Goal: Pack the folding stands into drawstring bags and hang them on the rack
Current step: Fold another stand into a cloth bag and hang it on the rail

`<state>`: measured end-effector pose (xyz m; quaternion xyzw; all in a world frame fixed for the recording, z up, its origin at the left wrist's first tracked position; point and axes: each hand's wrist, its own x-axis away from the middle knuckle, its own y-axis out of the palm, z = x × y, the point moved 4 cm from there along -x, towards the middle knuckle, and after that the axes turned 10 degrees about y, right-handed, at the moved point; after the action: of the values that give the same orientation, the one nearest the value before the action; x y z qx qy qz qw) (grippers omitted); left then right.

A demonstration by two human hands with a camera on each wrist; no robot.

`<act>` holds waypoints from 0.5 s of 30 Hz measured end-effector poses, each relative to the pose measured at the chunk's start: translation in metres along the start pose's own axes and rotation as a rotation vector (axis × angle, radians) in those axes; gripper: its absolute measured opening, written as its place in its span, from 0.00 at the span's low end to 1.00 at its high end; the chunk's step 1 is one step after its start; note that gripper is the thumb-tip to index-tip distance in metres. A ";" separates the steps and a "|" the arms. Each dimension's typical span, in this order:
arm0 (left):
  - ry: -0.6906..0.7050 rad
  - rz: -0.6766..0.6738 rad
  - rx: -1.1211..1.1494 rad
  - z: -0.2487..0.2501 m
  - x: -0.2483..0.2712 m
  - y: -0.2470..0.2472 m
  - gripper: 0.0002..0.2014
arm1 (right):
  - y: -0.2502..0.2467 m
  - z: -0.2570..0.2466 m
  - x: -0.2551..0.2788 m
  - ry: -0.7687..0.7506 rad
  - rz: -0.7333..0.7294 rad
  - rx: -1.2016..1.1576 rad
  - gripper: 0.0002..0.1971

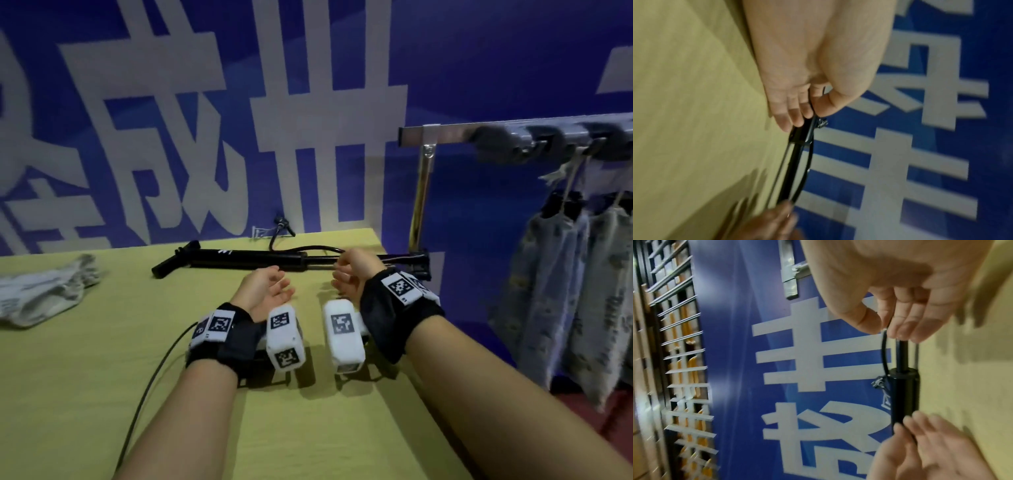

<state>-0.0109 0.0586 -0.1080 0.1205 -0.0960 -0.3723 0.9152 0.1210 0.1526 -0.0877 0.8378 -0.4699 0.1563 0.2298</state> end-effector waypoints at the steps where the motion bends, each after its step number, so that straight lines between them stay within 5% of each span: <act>1: -0.029 0.006 0.045 0.000 -0.002 -0.009 0.05 | 0.002 0.006 -0.006 0.018 0.003 -0.035 0.08; 6: -0.068 0.038 0.198 0.009 -0.011 -0.045 0.07 | 0.014 0.011 -0.031 0.029 0.016 -0.200 0.13; 12: -0.067 0.034 0.205 0.007 -0.020 -0.047 0.10 | 0.015 0.008 -0.051 0.090 -0.151 -0.402 0.28; 15: -0.052 0.040 0.156 0.003 -0.019 -0.041 0.06 | 0.013 0.010 -0.049 0.118 -0.168 -0.397 0.22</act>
<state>-0.0519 0.0428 -0.1187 0.1800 -0.1509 -0.3483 0.9075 0.0857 0.1768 -0.1164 0.8018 -0.4058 0.0898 0.4293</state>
